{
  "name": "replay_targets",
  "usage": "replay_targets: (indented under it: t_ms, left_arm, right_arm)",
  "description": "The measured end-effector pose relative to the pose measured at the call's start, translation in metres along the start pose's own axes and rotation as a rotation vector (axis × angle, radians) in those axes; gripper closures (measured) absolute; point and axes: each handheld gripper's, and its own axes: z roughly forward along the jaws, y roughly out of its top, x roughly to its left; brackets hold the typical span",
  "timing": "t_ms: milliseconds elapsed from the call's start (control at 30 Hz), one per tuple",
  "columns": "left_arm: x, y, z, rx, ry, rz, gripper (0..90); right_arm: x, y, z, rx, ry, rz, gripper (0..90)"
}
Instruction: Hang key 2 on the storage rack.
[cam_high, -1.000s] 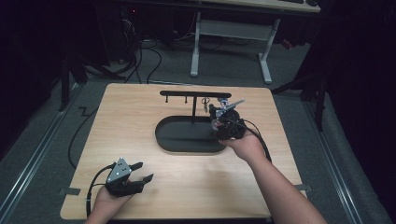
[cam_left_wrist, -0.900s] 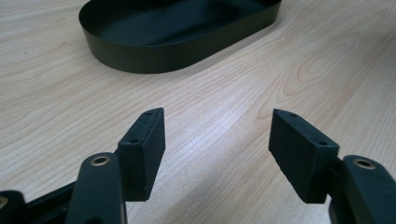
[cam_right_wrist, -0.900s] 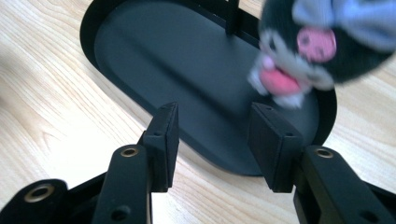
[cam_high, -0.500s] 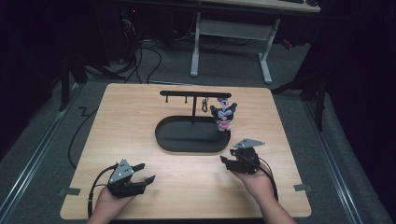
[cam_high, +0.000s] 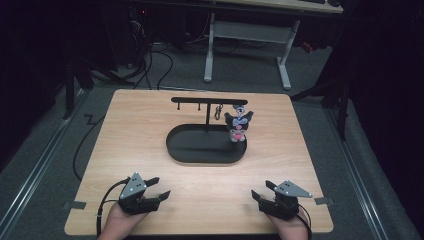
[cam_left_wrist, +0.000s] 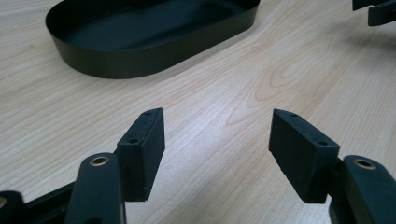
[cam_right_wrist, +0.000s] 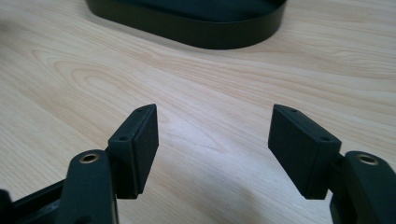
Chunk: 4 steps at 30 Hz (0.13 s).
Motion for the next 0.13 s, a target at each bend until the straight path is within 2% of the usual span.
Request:
replay_targets:
  t_ms: [133]
  left_arm:
    - [-0.0023, 0.0008, 0.0037, 0.007, 0.003, 0.002, 36.4]
  right_arm:
    - [-0.0043, -0.0001, 0.0046, -0.002, 0.005, 0.019, 32.5]
